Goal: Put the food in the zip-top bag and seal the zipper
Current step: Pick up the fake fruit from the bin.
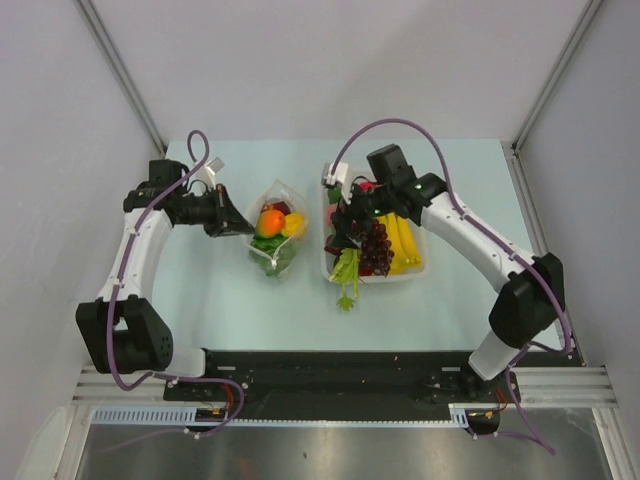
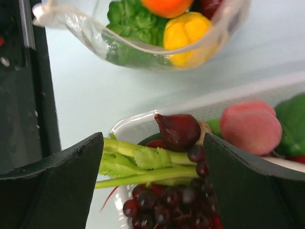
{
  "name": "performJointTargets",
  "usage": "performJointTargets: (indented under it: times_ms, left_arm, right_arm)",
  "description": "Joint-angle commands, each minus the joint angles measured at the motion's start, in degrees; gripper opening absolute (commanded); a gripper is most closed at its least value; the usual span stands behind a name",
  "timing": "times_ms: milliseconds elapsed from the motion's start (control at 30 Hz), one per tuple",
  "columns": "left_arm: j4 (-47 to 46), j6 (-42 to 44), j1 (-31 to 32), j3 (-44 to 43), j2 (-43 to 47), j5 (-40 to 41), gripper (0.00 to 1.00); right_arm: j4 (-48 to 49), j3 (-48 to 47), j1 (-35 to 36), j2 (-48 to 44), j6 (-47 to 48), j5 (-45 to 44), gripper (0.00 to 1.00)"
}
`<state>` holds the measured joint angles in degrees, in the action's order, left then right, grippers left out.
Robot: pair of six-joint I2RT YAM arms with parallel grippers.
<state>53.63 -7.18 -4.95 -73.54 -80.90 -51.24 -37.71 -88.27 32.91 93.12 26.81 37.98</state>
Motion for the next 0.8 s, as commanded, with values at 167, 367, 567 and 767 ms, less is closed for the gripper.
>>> performJointTargets:
  times_ms: [167, 367, 567, 767]
  left_arm:
    - [-1.3, 1.9, -0.1, -0.5, 1.3, -0.6, 0.01]
    - [-1.2, 2.0, -0.1, -0.6, 1.3, -0.6, 0.01]
    - [-1.6, 1.8, -0.1, -0.3, 1.3, -0.6, 0.01]
    - [-1.9, 2.2, -0.1, -0.3, 1.1, -0.4, 0.01]
  right_arm:
    - [1.7, 0.8, 3.5, 8.0, 22.2, 0.2, 0.82]
    - [1.2, 1.2, 4.0, 12.1, 28.3, -1.3, 0.83]
    - [2.3, 1.4, 4.4, 14.0, 30.3, -3.4, 0.83]
    - [2.8, 1.4, 4.0, 12.4, 30.4, -4.4, 0.6]
